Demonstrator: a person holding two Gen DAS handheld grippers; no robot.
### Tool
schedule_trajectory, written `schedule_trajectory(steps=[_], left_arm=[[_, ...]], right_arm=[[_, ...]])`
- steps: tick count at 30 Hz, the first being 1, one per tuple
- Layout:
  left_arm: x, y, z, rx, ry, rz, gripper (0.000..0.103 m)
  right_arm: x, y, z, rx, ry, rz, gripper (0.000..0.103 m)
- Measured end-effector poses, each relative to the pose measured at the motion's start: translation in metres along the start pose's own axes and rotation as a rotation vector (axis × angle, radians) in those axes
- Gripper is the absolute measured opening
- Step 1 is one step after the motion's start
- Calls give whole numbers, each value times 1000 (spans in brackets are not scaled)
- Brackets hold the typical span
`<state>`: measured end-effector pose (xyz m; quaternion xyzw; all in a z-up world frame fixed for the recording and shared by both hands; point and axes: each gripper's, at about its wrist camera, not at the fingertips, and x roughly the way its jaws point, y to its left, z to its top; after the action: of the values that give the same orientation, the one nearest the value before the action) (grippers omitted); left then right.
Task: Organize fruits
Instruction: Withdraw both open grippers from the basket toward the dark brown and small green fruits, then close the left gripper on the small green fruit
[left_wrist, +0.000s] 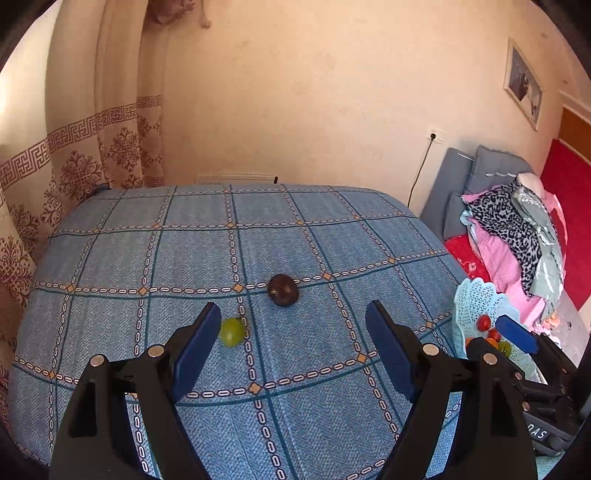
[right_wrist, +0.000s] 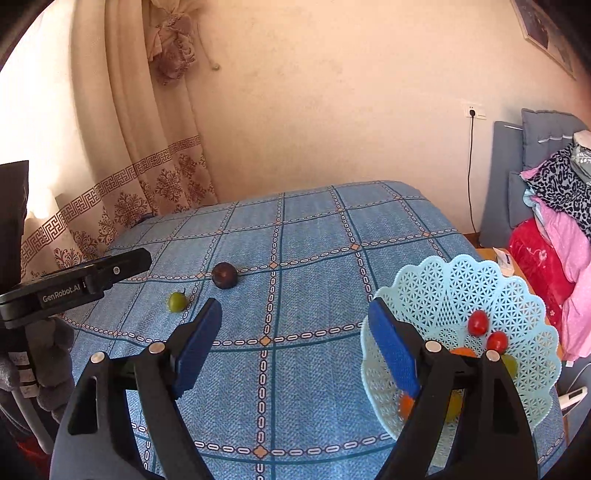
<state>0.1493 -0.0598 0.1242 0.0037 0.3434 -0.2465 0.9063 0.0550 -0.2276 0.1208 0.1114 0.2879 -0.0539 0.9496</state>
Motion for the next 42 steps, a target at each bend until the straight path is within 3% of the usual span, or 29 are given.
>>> schedule_trajectory(steps=[7, 18, 20, 31, 40, 42], left_arm=[[22, 33, -4, -77, 47, 68, 80], [73, 44, -18, -34, 97, 185, 80], [83, 47, -21, -36, 107, 198, 72], [121, 51, -35, -8, 188, 179, 53], [122, 52, -37, 5, 173, 164, 28], [120, 53, -37, 0, 172, 165, 28]], right_arm=[[20, 19, 4, -29, 22, 35, 83], [54, 26, -1, -45, 73, 42, 83], [58, 26, -2, -46, 82, 41, 83], [74, 24, -7, -49, 111, 38, 83], [91, 31, -10, -90, 148, 32, 83], [95, 32, -9, -95, 156, 31, 83]])
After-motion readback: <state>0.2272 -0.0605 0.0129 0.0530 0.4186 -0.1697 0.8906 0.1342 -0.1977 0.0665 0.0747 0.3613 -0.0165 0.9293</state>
